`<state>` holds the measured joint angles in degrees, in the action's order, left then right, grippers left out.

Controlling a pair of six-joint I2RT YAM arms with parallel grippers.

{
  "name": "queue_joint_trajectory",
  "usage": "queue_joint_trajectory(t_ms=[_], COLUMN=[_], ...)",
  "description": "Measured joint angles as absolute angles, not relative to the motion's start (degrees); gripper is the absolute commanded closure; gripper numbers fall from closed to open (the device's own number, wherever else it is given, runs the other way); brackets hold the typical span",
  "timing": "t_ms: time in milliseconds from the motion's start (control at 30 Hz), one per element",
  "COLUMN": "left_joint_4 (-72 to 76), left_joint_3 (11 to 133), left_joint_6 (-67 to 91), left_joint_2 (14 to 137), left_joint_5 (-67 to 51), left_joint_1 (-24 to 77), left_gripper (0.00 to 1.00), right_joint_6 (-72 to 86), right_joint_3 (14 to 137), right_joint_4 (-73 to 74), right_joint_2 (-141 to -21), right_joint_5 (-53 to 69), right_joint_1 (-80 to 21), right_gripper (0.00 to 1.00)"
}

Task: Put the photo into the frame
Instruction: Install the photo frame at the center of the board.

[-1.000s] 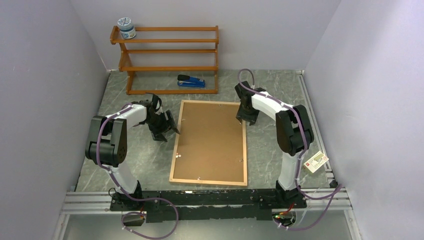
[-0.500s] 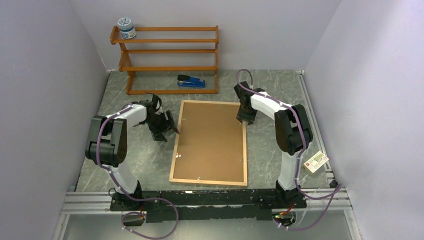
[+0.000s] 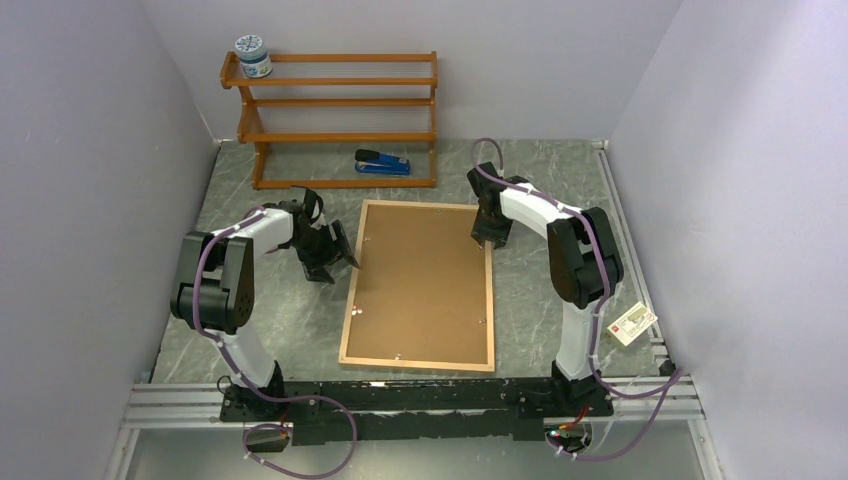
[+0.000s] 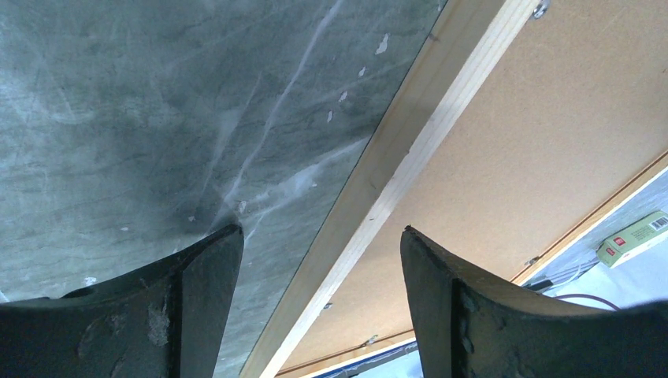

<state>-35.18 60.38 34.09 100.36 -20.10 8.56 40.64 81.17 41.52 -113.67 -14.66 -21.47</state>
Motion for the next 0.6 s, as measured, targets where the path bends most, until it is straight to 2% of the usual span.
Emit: queue_joint_trajectory(t_ms=[233, 600], left_joint_4=[-35.2, -35.6], left_joint_3=[60.4, 64.6], left_joint_6=[34.1, 33.1], left_joint_2=[100.4, 100.4], left_joint_5=[-20.1, -18.9], left_joint_1=[8.6, 8.5], left_gripper=[0.22, 0.22], right_joint_6=[40.1, 40.2], right_joint_3=[81.2, 79.0], right_joint_4=[41.8, 41.9], right_joint_2=[-113.4, -111.1], right_joint_5=[-14.7, -14.7], right_joint_1=[-21.5, -21.5], right_gripper=[0.43, 0.50])
